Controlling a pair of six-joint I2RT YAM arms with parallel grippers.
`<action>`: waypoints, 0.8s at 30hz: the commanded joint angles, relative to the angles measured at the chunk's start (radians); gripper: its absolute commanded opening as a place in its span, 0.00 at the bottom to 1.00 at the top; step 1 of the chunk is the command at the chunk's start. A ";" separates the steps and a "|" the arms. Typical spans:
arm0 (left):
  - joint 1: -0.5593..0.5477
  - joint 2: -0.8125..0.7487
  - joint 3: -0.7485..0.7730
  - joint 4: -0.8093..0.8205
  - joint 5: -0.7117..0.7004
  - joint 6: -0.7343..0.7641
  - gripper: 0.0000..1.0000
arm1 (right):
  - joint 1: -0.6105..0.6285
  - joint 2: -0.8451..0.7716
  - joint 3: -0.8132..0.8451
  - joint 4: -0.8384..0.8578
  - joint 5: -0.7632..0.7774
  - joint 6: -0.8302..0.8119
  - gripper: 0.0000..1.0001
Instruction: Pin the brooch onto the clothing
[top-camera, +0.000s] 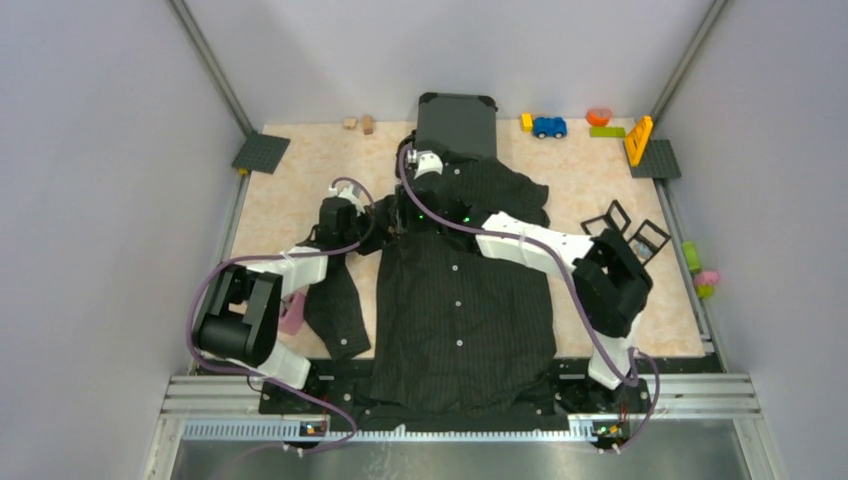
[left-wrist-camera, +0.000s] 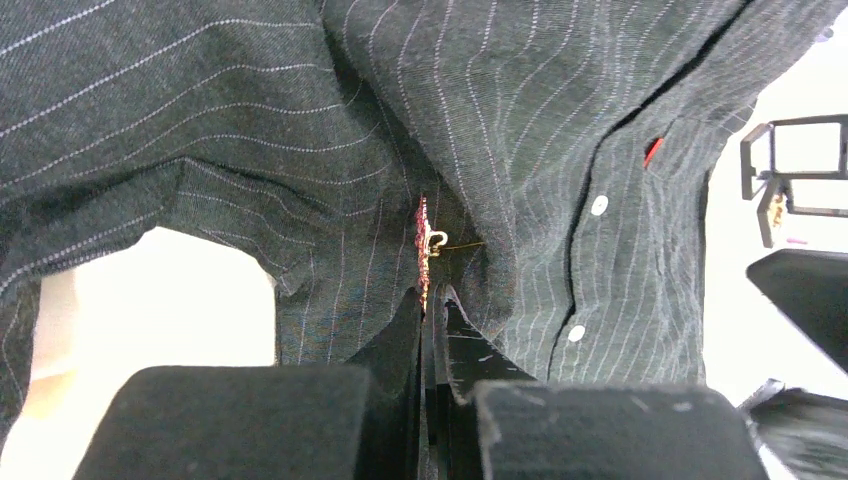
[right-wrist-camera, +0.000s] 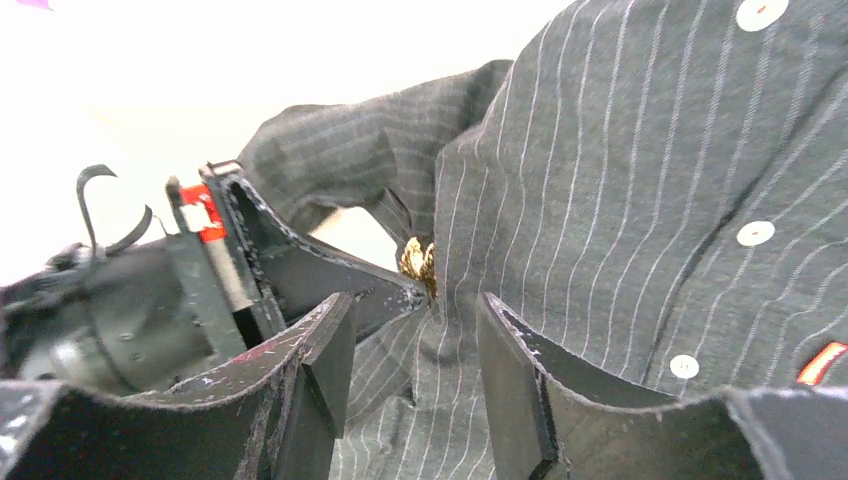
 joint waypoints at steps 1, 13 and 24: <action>0.008 -0.035 -0.010 0.089 0.075 0.007 0.00 | -0.033 -0.102 -0.050 0.019 0.019 -0.015 0.50; 0.021 -0.060 -0.013 0.138 0.158 0.023 0.00 | -0.128 -0.094 -0.196 0.135 -0.119 -0.028 0.49; 0.041 -0.078 -0.015 0.135 0.174 0.000 0.00 | -0.119 -0.117 -0.354 0.406 -0.363 -0.041 0.54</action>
